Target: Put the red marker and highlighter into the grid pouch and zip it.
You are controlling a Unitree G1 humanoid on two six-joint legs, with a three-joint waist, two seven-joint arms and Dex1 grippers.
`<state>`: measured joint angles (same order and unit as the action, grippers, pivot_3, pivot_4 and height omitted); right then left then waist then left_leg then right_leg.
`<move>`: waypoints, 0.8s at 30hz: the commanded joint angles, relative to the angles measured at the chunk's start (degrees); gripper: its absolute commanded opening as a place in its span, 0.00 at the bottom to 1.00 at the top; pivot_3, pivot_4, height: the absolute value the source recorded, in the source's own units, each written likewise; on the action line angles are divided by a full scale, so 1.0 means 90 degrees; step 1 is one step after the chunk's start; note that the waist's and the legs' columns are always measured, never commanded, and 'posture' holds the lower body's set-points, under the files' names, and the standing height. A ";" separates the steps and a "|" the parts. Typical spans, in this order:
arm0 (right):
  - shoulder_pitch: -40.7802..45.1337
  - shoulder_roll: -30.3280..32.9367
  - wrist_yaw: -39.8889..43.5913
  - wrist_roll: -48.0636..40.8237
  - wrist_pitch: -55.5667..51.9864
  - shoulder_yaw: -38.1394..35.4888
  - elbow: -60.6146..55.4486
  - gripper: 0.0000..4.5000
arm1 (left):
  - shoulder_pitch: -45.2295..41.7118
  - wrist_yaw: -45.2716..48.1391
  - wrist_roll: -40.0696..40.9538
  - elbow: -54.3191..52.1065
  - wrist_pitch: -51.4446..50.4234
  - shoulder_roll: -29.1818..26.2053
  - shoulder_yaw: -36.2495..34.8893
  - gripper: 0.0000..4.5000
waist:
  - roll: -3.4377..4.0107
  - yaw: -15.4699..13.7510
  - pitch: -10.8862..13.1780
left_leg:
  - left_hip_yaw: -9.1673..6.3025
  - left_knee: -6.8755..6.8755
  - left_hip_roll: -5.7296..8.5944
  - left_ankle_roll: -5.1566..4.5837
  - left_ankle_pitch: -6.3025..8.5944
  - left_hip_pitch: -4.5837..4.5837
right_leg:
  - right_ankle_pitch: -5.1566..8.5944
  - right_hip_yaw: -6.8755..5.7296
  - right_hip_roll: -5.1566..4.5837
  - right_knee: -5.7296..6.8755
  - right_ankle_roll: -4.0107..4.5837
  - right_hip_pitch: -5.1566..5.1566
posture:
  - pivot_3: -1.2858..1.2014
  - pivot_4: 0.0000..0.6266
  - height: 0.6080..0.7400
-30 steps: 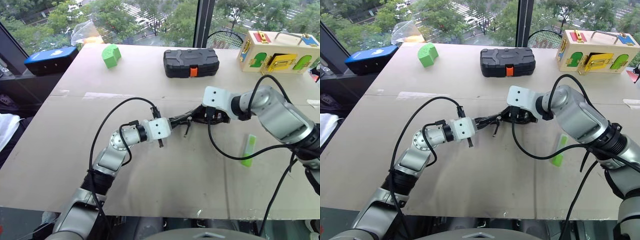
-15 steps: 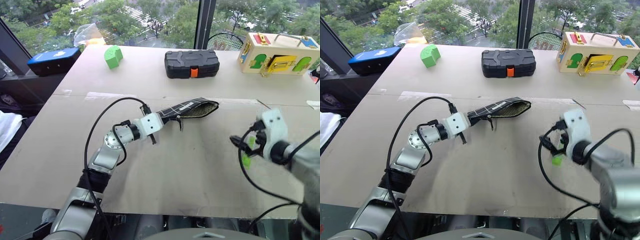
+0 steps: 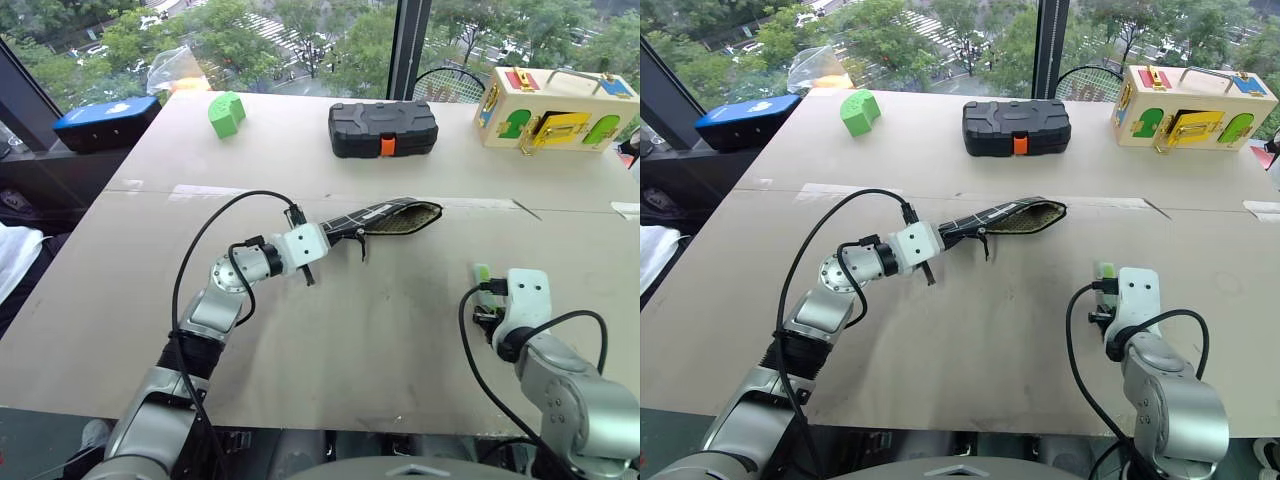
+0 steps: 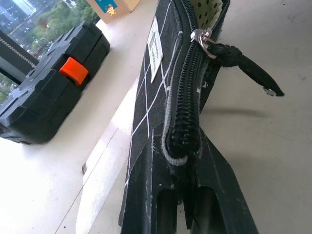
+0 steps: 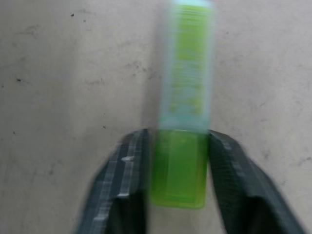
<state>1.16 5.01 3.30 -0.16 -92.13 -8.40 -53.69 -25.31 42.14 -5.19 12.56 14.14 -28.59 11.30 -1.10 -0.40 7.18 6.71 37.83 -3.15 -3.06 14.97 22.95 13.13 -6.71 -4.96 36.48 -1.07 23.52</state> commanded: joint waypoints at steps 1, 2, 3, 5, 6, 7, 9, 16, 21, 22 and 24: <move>-0.0013 0.1001 0.0905 -0.0521 -0.0023 -0.0275 -0.0485 0.17 | 0.0035 0.0002 0.0143 -0.0380 -0.0027 0.0062 -0.0046 0.00 | 0.0005 0.0007 0.0003 | 0.0000 0.0000 0.0001 -0.0002 0.0001 0.0000 | 0.0000 0.0001 0.0000 -0.0004 0.0000 0.0000 | 0.52 0.24 1.00; -0.0095 0.1534 0.1452 -0.0874 -0.0029 -0.0367 -0.0592 0.17 | 0.0039 -0.0002 0.0137 -0.0407 -0.0048 0.0079 -0.0033 0.00 | 0.0007 0.0011 0.0005 | 0.0002 -0.0001 0.0001 -0.0005 0.0003 0.0000 | 0.0000 0.0003 0.0000 -0.0005 0.0000 0.0001 | 0.52 0.24 1.00; -0.0061 0.2099 0.2061 -0.1266 -0.0035 -0.0576 -0.0658 0.17 | 0.0036 0.0003 0.0137 -0.0419 -0.0048 0.0094 -0.0023 0.00 | 0.0010 0.0014 0.0007 | 0.0001 -0.0001 0.0000 -0.0007 0.0004 0.0000 | 0.0000 0.0004 0.0001 -0.0005 0.0000 0.0001 | 0.52 0.24 1.00; 0.0219 0.2997 0.3133 -0.1987 -0.0041 -0.1043 -0.0655 0.17 | 0.0015 0.0044 0.0147 -0.0403 -0.0023 0.0117 -0.0009 0.00 | 0.0015 0.0028 0.0014 | -0.0003 -0.0001 -0.0001 -0.0028 0.0017 -0.0002 | 0.0001 0.0003 0.0001 -0.0007 0.0001 0.0000 | 0.52 0.24 1.00; 0.0467 0.3406 0.3573 -0.2332 -0.0041 -0.1202 -0.0586 0.17 | -0.0006 0.0080 0.0152 -0.0380 0.0003 0.0122 0.0006 0.00 | 0.0013 0.0039 0.0013 | -0.0009 -0.0001 -0.0003 -0.0031 0.0018 -0.0001 | 0.0001 -0.0001 0.0003 -0.0010 0.0001 -0.0002 | 0.52 0.24 1.00; 0.0730 0.3732 0.3906 -0.2635 -0.0041 -0.1300 -0.0490 0.17 | -0.0026 0.0112 0.0155 -0.0360 0.0038 0.0123 0.0021 0.00 | 0.0014 0.0076 0.0015 | -0.0010 -0.0002 -0.0003 -0.0032 0.0019 -0.0002 | 0.0000 -0.0002 0.0002 -0.0010 0.0001 -0.0002 | 0.52 0.24 1.00; 0.1454 0.4224 0.4352 -0.3227 -0.0041 -0.1289 -0.0079 0.17 | -0.0077 0.0166 0.0138 -0.0312 0.0135 0.0124 0.0056 0.00 | 0.0014 0.0131 0.0017 | -0.0013 -0.0004 -0.0006 -0.0033 0.0019 -0.0005 | 0.0000 -0.0004 0.0004 -0.0011 0.0002 -0.0002 | 0.52 0.24 1.00; 0.3139 0.5234 0.4279 -0.3390 0.0522 0.0700 0.1407 0.17 | -0.0167 0.0297 0.0101 -0.0351 0.0486 0.0243 0.0219 0.00 | 0.0000 0.0080 0.0012 | -0.0031 -0.0015 -0.0004 -0.0032 0.0019 0.0007 | -0.0001 -0.0006 -0.0004 -0.0021 0.0007 -0.0004 | 0.52 0.24 1.00; 0.4015 0.5217 0.4177 -0.3116 0.1152 0.1780 0.2445 0.17 | 0.0086 0.0446 0.0160 -0.0690 0.0782 0.0228 0.0377 0.00 | 0.0002 0.0105 0.0013 | -0.0006 -0.0010 0.0003 -0.0008 0.0004 0.0009 | -0.0004 -0.0009 -0.0006 -0.0032 0.0003 -0.0003 | 0.52 0.24 1.00; 0.4186 0.5200 0.4205 -0.3069 0.1283 0.1987 0.2631 0.17 | 0.0141 0.0468 0.0120 -0.0746 0.0883 0.0205 0.0422 0.00 | 0.0002 0.0107 0.0013 | -0.0003 -0.0009 0.0003 -0.0008 0.0004 0.0008 | -0.0004 -0.0007 -0.0007 -0.0032 0.0002 -0.0003 | 0.52 0.24 1.00; 0.4568 0.5095 0.4280 -0.2949 0.1557 0.2448 0.3040 0.17 | 0.0223 0.0510 0.0088 -0.0809 0.1021 0.0183 0.0483 0.00 | 0.0003 0.0113 0.0014 | -0.0003 -0.0008 0.0002 -0.0008 0.0004 0.0006 | -0.0004 -0.0009 -0.0008 -0.0032 0.0002 -0.0004 | 0.52 0.24 1.00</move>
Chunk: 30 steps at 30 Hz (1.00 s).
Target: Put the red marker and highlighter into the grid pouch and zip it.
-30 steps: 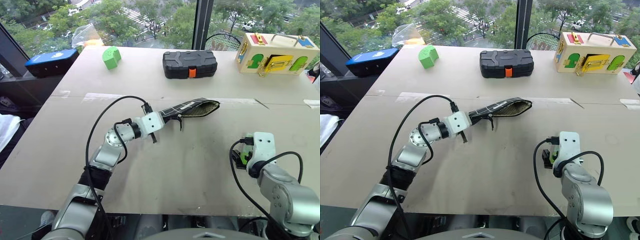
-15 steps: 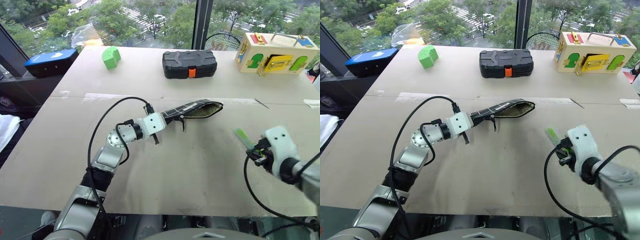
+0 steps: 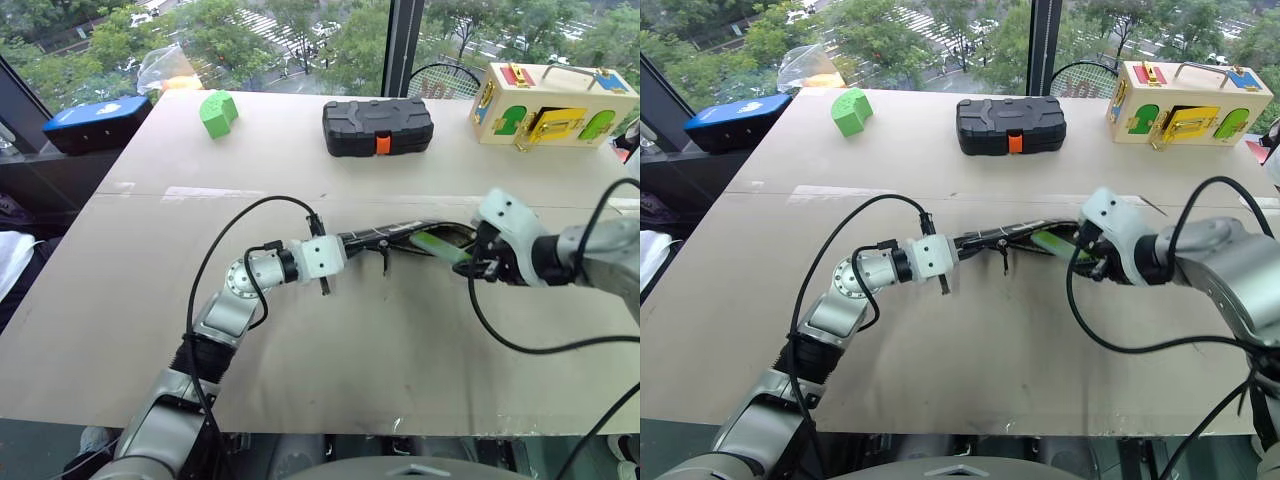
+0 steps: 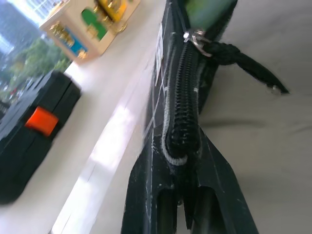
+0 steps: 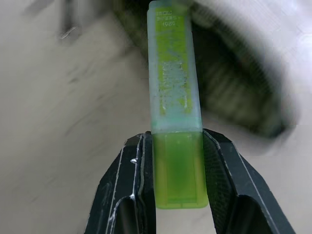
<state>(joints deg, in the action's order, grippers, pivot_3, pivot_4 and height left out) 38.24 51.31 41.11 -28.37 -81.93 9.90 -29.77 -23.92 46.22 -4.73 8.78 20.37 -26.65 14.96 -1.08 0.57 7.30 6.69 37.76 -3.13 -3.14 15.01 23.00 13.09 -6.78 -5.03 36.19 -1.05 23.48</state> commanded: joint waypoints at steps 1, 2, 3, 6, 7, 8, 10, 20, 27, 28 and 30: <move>0.0671 -0.0153 0.0193 0.0201 0.0559 0.0654 0.0637 0.17 | 0.0085 0.0072 0.0022 -0.0405 0.0383 -0.0040 0.0108 0.00 | 0.0002 0.0006 0.0001 | 0.0001 0.0000 -0.0001 -0.0001 0.0000 -0.0002 | 0.0000 0.0000 0.0000 0.0001 0.0000 0.0000 | 0.52 0.24 1.00; 0.0830 -0.0238 0.0289 0.0233 0.0701 0.0851 0.0830 0.17 | 0.0102 0.0078 0.0028 -0.0426 0.0397 -0.0036 0.0127 0.00 | 0.0002 0.0007 0.0001 | 0.0001 0.0000 -0.0002 -0.0007 0.0004 -0.0002 | 0.0000 -0.0001 0.0000 0.0001 0.0000 0.0000 | 0.52 0.24 1.00; 0.0964 -0.0357 0.0338 0.0353 0.0949 0.1039 0.1105 0.28 | 0.0114 0.0069 0.0042 -0.0452 0.0378 -0.0021 0.0143 0.00 | 0.0003 0.0008 0.0001 | 0.0000 0.0000 -0.0003 -0.0023 0.0013 -0.0002 | 0.0000 -0.0002 0.0000 0.0002 0.0000 0.0000 | 0.52 0.24 1.00; 0.1092 -0.0337 0.0620 0.0486 0.1373 0.1318 0.1425 0.55 | 0.0141 0.0026 0.0064 -0.0525 0.0178 0.0032 0.0158 0.00 | 0.0004 -0.0007 0.0002 | 0.0003 0.0001 -0.0004 -0.0025 0.0015 -0.0003 | 0.0000 -0.0001 0.0001 0.0005 0.0000 0.0001 | 0.52 0.24 1.00; 0.1089 -0.0300 0.0599 0.0480 0.1378 0.1194 0.1412 0.66 | 0.0141 0.0011 0.0087 -0.0544 0.0063 0.0043 0.0126 0.00 | 0.0006 -0.0031 0.0003 | 0.0002 0.0002 -0.0003 -0.0024 0.0014 -0.0002 | 0.0000 -0.0004 0.0000 0.0005 0.0000 0.0000 | 0.52 0.24 1.00; 0.1084 -0.0260 0.0599 0.0414 0.1329 0.0995 0.1374 0.77 | 0.0131 -0.0011 0.0124 -0.0552 -0.0065 0.0058 0.0079 0.00 | 0.0006 -0.0034 0.0004 | 0.0002 0.0008 -0.0003 -0.0003 0.0001 0.0003 | 0.0000 -0.0006 -0.0001 0.0005 -0.0001 0.0001 | 0.52 0.24 1.00; 0.0942 0.0070 0.0827 -0.0128 0.0813 0.0119 0.0984 0.86 | 0.0090 -0.0130 0.0174 -0.0493 -0.0382 0.0111 -0.0049 0.00 | 0.0009 -0.0068 0.0005 | 0.0003 0.0011 -0.0003 -0.0001 0.0001 0.0004 | -0.0001 -0.0005 -0.0002 0.0006 -0.0001 0.0000 | 0.52 0.24 1.00; -0.1097 -0.2121 -0.0780 -0.2475 -0.1175 -0.3128 -0.1150 0.86 | -0.0120 -0.0302 0.0192 -0.0196 -0.0767 0.0171 -0.0246 0.00 | -0.0011 -0.0136 -0.0011 | -0.0027 0.0020 -0.0012 -0.0033 0.0022 0.0000 | -0.0002 -0.0022 -0.0016 0.0007 0.0001 -0.0018 | 0.52 0.24 1.00; -0.1834 -0.5153 -0.3310 -0.1624 -0.0977 -0.2695 -0.1279 0.86 | -0.0269 -0.0236 0.0245 -0.0094 -0.0809 0.0190 -0.0242 0.00 | 0.0004 -0.0128 -0.0006 | -0.0017 0.0046 -0.0005 -0.0033 0.0021 0.0004 | 0.0000 -0.0012 -0.0002 0.0051 0.0000 -0.0002 | 0.52 0.24 1.00; -0.1802 -0.5406 -0.3501 -0.1473 -0.0913 -0.2678 -0.1205 0.86 | -0.0278 -0.0229 0.0252 -0.0095 -0.0816 0.0188 -0.0241 0.00 | 0.0010 -0.0113 -0.0002 | -0.0016 0.0048 -0.0006 -0.0033 0.0021 0.0002 | 0.0000 -0.0010 0.0000 0.0054 0.0000 -0.0002 | 0.52 0.24 1.00; -0.1750 -0.5743 -0.3755 -0.1204 -0.0653 -0.2542 -0.0977 0.86 | -0.0258 -0.0223 0.0258 -0.0154 -0.0850 0.0191 -0.0231 0.00 | 0.0009 -0.0125 -0.0002 | -0.0012 0.0051 -0.0005 -0.0032 0.0020 0.0004 | 0.0000 -0.0004 0.0003 0.0059 -0.0001 0.0002 | 0.52 0.24 1.00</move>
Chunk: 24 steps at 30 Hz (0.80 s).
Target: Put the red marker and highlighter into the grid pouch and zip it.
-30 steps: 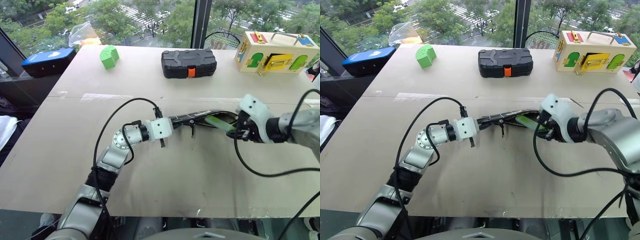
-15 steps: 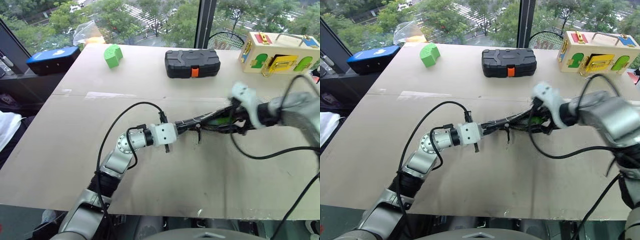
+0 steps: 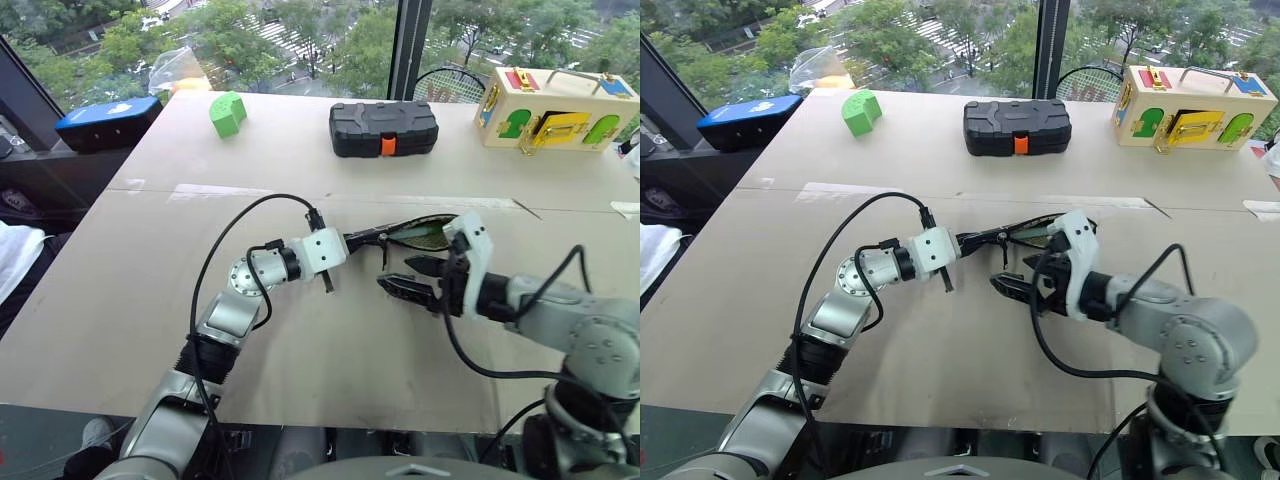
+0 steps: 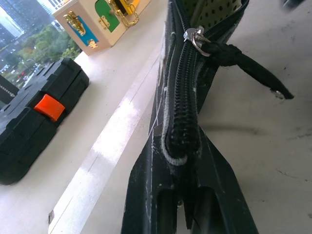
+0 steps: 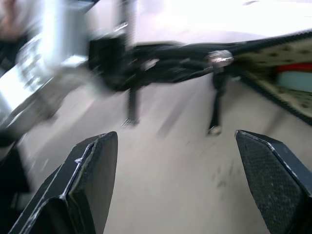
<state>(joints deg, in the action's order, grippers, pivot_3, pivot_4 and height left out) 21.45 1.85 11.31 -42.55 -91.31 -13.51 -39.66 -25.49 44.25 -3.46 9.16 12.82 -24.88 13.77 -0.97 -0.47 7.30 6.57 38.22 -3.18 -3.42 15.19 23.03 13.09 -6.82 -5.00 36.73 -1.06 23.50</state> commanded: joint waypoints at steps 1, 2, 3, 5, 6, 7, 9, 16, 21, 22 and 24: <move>0.0144 -0.0415 -0.0544 0.0470 0.0577 0.0112 0.0236 0.86 | -0.0072 0.0000 0.0118 -0.0227 -0.0030 -0.0008 -0.0093 0.00 | -0.0004 -0.0014 -0.0003 | 0.0000 0.0001 0.0001 0.0001 -0.0001 0.0000 | 0.0000 0.0001 0.0002 -0.0001 0.0000 -0.0001 | 0.52 0.24 1.00; 0.0165 -0.0550 -0.0610 0.0525 0.0709 0.0137 0.0321 0.86 | -0.0059 -0.0001 0.0120 -0.0261 -0.0049 -0.0010 -0.0086 0.00 | -0.0005 -0.0014 -0.0003 | 0.0000 0.0002 0.0003 0.0009 -0.0006 0.0000 | 0.0000 0.0003 0.0003 -0.0002 0.0000 -0.0002 | 0.52 0.24 1.00; 0.0178 -0.0621 -0.0632 0.0543 0.0795 0.0161 0.0370 0.86 | -0.0050 -0.0002 0.0121 -0.0289 -0.0067 -0.0012 -0.0081 0.00 | -0.0005 -0.0011 -0.0003 | 0.0001 0.0002 0.0004 0.0011 -0.0007 0.0000 | 0.0000 0.0003 0.0003 -0.0002 0.0000 -0.0002 | 0.52 0.24 1.00; 0.0212 -0.0670 -0.0665 0.0636 0.1020 0.0288 0.0500 0.86 | -0.0042 0.0007 0.0125 -0.0322 -0.0092 -0.0021 -0.0082 0.00 | -0.0004 -0.0002 -0.0002 | 0.0002 0.0001 0.0004 0.0027 -0.0016 0.0000 | 0.0001 0.0006 0.0006 -0.0002 0.0000 -0.0001 | 0.52 0.24 1.00; 0.0223 -0.0680 -0.0673 0.0675 0.1141 0.0337 0.0559 0.86 | -0.0038 0.0010 0.0124 -0.0336 -0.0103 -0.0023 -0.0083 0.00 | -0.0004 0.0002 -0.0002 | 0.0001 0.0000 0.0003 0.0028 -0.0017 0.0000 | 0.0001 0.0006 0.0007 -0.0002 0.0000 -0.0001 | 0.52 0.24 1.00; 0.0230 -0.0685 -0.0662 0.0699 0.1251 0.0377 0.0609 0.86 | -0.0035 0.0009 0.0117 -0.0350 -0.0111 -0.0026 -0.0082 0.00 | -0.0004 0.0007 -0.0002 | 0.0001 -0.0001 0.0002 0.0028 -0.0017 0.0000 | 0.0001 0.0006 0.0008 -0.0002 -0.0001 -0.0001 | 0.52 0.24 1.00; 0.0219 -0.0648 -0.0622 0.0740 0.1457 0.0471 0.0667 0.86 | -0.0026 0.0003 0.0103 -0.0387 -0.0129 -0.0030 -0.0078 0.00 | -0.0004 0.0022 -0.0002 | 0.0000 -0.0003 0.0002 0.0028 -0.0017 -0.0001 | 0.0001 0.0005 0.0009 -0.0002 -0.0001 -0.0001 | 0.52 0.24 1.00; 0.0145 -0.0593 -0.0577 0.0837 0.1984 0.0752 0.0867 0.39 | 0.0028 0.0005 0.0085 -0.0540 -0.0154 -0.0068 -0.0067 0.00 | -0.0003 0.0129 -0.0002 | -0.0002 -0.0004 0.0001 0.0026 -0.0015 -0.0001 | 0.0002 0.0005 0.0008 -0.0002 0.0000 -0.0001 | 0.52 0.24 1.00; 0.0097 -0.0551 -0.0553 0.0771 0.2143 0.0830 0.0829 0.01 | 0.0059 0.0005 0.0066 -0.0507 -0.0105 -0.0109 -0.0077 0.00 | -0.0003 0.0133 -0.0002 | -0.0004 -0.0009 -0.0001 0.0026 -0.0015 -0.0002 | 0.0002 0.0002 0.0009 -0.0003 -0.0001 -0.0001 | 0.52 0.24 1.00; 0.0078 -0.0531 -0.0555 0.0748 0.2141 0.0831 0.0795 0.01 | 0.0057 0.0000 0.0060 -0.0480 -0.0087 -0.0113 -0.0075 0.00 | -0.0004 0.0133 -0.0002 | -0.0003 -0.0009 -0.0001 0.0026 -0.0015 -0.0001 | 0.0002 0.0002 0.0008 -0.0004 -0.0001 -0.0001 | 0.52 0.24 1.00; 0.0029 -0.0478 -0.0567 0.0695 0.2106 0.0784 0.0687 0.01 | 0.0057 -0.0015 0.0043 -0.0408 -0.0041 -0.0124 -0.0074 0.00 | -0.0003 0.0133 -0.0002 | -0.0001 -0.0009 -0.0001 0.0026 -0.0015 -0.0001 | 0.0002 0.0004 0.0007 -0.0007 0.0000 -0.0001 | 0.52 0.24 1.00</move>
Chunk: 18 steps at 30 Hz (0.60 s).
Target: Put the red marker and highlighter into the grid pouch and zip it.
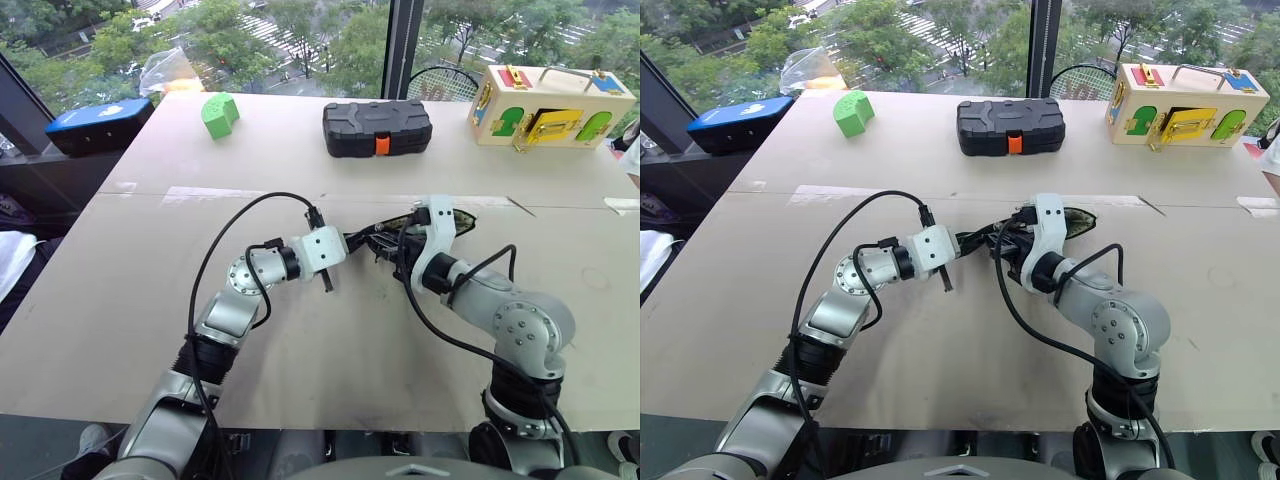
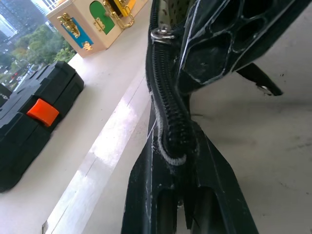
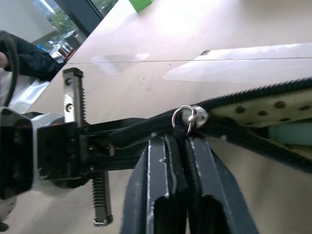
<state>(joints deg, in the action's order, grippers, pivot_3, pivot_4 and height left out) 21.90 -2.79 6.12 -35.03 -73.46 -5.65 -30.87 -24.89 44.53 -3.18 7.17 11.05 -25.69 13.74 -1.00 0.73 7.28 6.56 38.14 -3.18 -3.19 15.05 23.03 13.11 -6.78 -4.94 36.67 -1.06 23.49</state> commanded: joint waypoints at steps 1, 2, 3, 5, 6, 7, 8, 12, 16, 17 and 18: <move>-0.0048 0.0098 0.0004 -0.0178 0.0067 -0.0143 -0.0372 0.01 | -0.0008 -0.0051 0.0004 -0.0140 0.0182 -0.0047 -0.0079 0.00 | 0.0001 0.0000 0.0001 | 0.0000 0.0000 0.0000 -0.0001 0.0001 0.0000 | 0.0000 0.0000 0.0000 0.0000 0.0000 0.0000 | 0.52 0.24 1.00; -0.0070 0.0160 -0.0004 -0.0219 0.0012 -0.0210 -0.0453 0.01 | -0.0003 -0.0056 -0.0003 -0.0099 0.0204 -0.0064 -0.0092 0.00 | 0.0001 -0.0001 0.0001 | 0.0000 0.0000 0.0000 -0.0004 0.0002 0.0000 | 0.0000 0.0000 0.0000 0.0000 0.0000 0.0000 | 0.52 0.24 1.00; -0.0082 0.0249 -0.0005 -0.0293 -0.0081 -0.0345 -0.0557 0.01 | 0.0002 -0.0059 -0.0014 -0.0050 0.0231 -0.0094 -0.0109 0.00 | 0.0001 0.0000 0.0001 | -0.0001 -0.0002 0.0000 -0.0014 0.0008 0.0000 | 0.0000 -0.0002 -0.0001 0.0000 0.0000 0.0000 | 0.52 0.24 1.00; -0.0086 0.0531 -0.0007 -0.0421 -0.0338 -0.0714 -0.0763 0.01 | 0.0012 -0.0081 -0.0053 0.0039 0.0285 -0.0173 -0.0152 0.00 | 0.0001 -0.0004 0.0001 | -0.0001 -0.0004 0.0000 -0.0023 0.0014 0.0000 | 0.0000 -0.0002 -0.0001 0.0000 0.0000 0.0000 | 0.52 0.24 1.00; -0.0085 0.0658 -0.0017 -0.0476 -0.0453 -0.0881 -0.0840 0.01 | 0.0020 -0.0095 -0.0069 0.0064 0.0307 -0.0206 -0.0169 0.00 | 0.0001 -0.0007 0.0001 | -0.0001 -0.0004 0.0000 -0.0023 0.0014 0.0000 | 0.0000 -0.0002 -0.0001 -0.0002 0.0000 0.0000 | 0.52 0.24 1.00; -0.0062 0.0906 0.0020 -0.0560 -0.0637 -0.1165 -0.0921 0.01 | 0.0018 -0.0121 -0.0089 0.0109 0.0346 -0.0248 -0.0193 0.00 | 0.0003 -0.0009 0.0002 | -0.0001 -0.0004 0.0000 -0.0023 0.0014 0.0000 | 0.0000 -0.0002 -0.0002 -0.0003 0.0000 0.0000 | 0.52 0.24 1.00; -0.0020 0.1187 0.0054 -0.0635 -0.0843 -0.1511 -0.0953 0.01 | 0.0010 -0.0162 -0.0120 0.0161 0.0374 -0.0286 -0.0217 0.00 | 0.0003 -0.0014 0.0002 | -0.0001 -0.0004 0.0000 -0.0024 0.0014 0.0001 | 0.0000 -0.0002 -0.0003 -0.0005 0.0000 0.0000 | 0.52 0.24 1.00; 0.0091 0.2288 0.0196 -0.0684 -0.1363 -0.2522 -0.0630 0.01 | -0.0017 -0.0282 -0.0205 0.0303 0.0468 -0.0361 -0.0245 0.00 | 0.0005 -0.0027 0.0004 | 0.0000 -0.0004 0.0003 -0.0027 0.0016 0.0005 | 0.0000 -0.0002 -0.0005 -0.0014 0.0001 0.0000 | 0.52 0.24 1.00; -0.0090 0.3372 0.0343 -0.0410 -0.1394 -0.2889 -0.0048 0.01 | -0.0057 -0.0408 -0.0275 0.0419 0.0537 -0.0372 -0.0235 0.00 | 0.0008 -0.0020 0.0006 | 0.0001 -0.0009 0.0002 -0.0029 0.0017 0.0003 | 0.0000 -0.0003 -0.0005 -0.0019 0.0001 0.0000 | 0.52 0.24 1.00; -0.0174 0.3535 0.0462 -0.0458 -0.1374 -0.2863 -0.0015 0.01 | -0.0067 -0.0428 -0.0299 0.0412 0.0539 -0.0359 -0.0207 0.00 | 0.0007 -0.0014 0.0005 | 0.0001 -0.0016 0.0002 -0.0029 0.0017 0.0000 | 0.0001 -0.0003 -0.0005 -0.0020 0.0001 0.0001 | 0.52 0.24 1.00; -0.0242 0.3624 0.0578 -0.0513 -0.1316 -0.2826 -0.0009 0.01 | -0.0066 -0.0443 -0.0325 0.0371 0.0529 -0.0338 -0.0174 0.00 | 0.0007 -0.0011 0.0005 | 0.0001 -0.0021 0.0000 -0.0029 0.0017 -0.0001 | 0.0001 -0.0003 -0.0003 -0.0020 0.0001 0.0001 | 0.52 0.24 1.00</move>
<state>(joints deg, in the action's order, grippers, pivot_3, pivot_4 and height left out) 20.64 26.66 11.56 -41.91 -87.02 -27.00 -30.99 -25.50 42.50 -5.48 9.74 16.36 -27.23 14.98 -0.94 0.63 7.33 6.57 37.87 -3.18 -3.45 15.21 23.01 13.12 -6.80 -4.96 36.47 -1.05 23.50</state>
